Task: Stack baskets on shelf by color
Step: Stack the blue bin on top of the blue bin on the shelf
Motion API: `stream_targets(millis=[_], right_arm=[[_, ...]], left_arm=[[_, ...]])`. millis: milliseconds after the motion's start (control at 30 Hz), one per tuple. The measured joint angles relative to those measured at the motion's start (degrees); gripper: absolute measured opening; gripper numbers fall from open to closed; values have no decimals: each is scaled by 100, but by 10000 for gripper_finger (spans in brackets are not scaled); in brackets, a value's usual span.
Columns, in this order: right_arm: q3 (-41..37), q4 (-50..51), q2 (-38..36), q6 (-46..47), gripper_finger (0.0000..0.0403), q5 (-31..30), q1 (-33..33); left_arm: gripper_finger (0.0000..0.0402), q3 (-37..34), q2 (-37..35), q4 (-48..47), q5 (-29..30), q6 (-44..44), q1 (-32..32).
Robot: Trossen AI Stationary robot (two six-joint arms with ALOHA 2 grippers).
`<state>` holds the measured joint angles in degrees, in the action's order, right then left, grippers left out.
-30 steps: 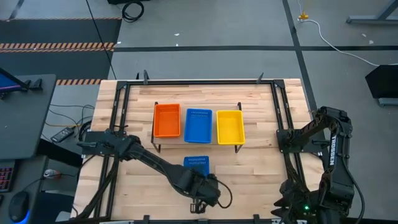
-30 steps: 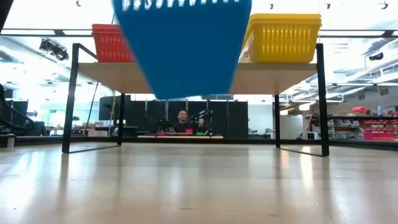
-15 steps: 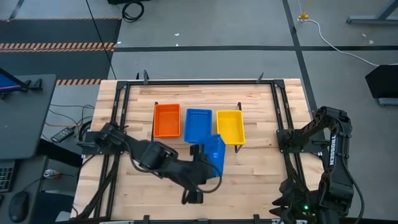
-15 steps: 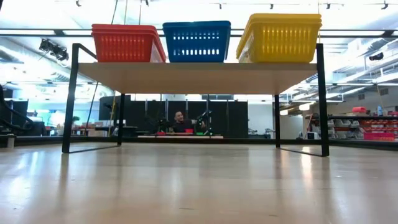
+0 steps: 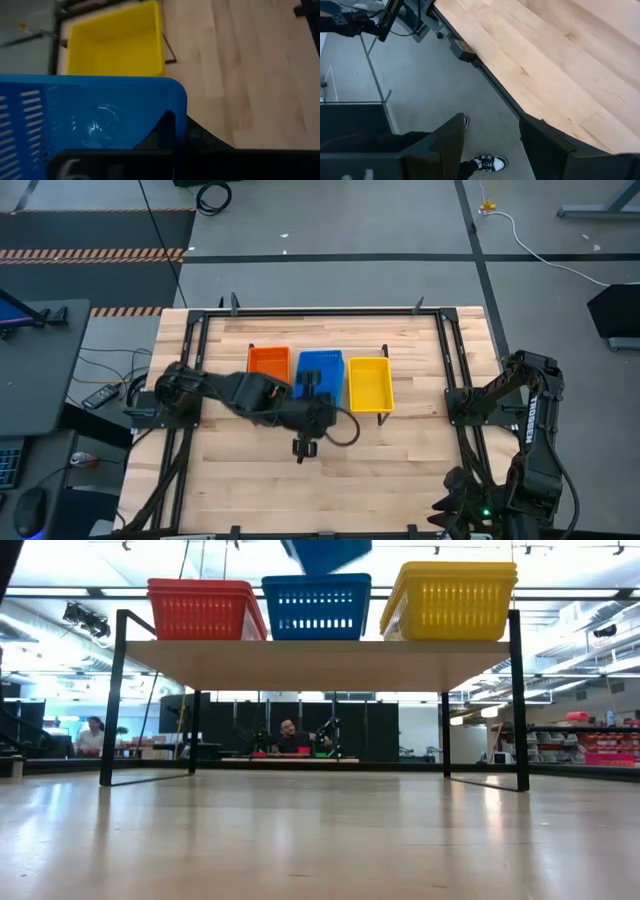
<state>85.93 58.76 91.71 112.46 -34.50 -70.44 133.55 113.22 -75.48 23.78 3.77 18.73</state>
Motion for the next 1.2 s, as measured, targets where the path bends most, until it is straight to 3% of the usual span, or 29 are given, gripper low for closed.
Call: stream_targets(millis=[100,467,600,767,1200], right_arm=[[0,2,-8,-122,197,2,16],[0,182,-209,-405,197,46,12],[0,295,-278,-448,197,48,12],[0,302,-318,-465,197,48,12],[0,325,-338,-425,197,48,14]], left_arm=[[4,-176,5,58,-393,-143,-228],[7,-1032,16,251,-484,-141,-653],[8,-1242,5,551,-835,-32,-694],[12,-1326,9,641,-849,46,-696],[91,-1326,8,663,-727,8,-834]])
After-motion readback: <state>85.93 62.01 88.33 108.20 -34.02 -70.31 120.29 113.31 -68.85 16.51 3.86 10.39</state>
